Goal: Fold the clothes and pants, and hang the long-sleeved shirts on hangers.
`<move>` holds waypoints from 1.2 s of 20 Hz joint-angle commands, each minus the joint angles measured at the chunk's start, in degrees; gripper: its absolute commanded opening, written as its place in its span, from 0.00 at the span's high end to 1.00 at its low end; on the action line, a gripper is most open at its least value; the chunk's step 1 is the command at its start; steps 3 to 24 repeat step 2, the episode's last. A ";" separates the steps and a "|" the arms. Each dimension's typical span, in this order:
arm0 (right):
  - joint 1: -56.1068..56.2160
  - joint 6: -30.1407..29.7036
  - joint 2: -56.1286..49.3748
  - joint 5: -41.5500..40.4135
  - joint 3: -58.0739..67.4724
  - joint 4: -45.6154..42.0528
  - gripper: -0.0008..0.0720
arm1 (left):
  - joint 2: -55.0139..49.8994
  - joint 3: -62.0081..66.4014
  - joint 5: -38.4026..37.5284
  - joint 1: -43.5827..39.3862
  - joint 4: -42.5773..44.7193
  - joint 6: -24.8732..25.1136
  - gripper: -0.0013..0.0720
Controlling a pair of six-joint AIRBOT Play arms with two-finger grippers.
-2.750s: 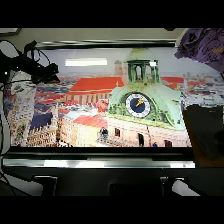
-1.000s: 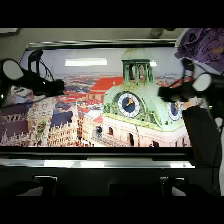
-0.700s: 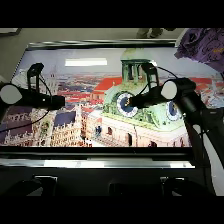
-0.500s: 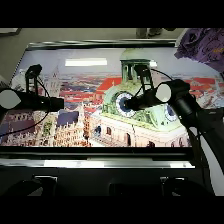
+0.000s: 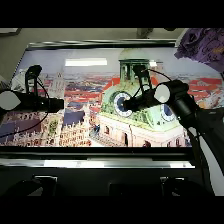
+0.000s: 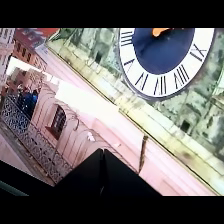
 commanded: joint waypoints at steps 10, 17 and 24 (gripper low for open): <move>0.04 0.02 0.04 0.00 0.07 -0.04 0.94 | 0.07 -0.02 0.00 -0.02 0.04 -0.04 0.95; 0.04 0.02 0.04 0.00 0.07 -0.04 0.94 | 0.07 -0.02 0.00 -0.02 0.04 -0.04 0.95; 0.04 0.02 0.04 0.00 0.07 -0.04 0.94 | 0.07 -0.02 0.00 -0.02 0.04 -0.04 0.95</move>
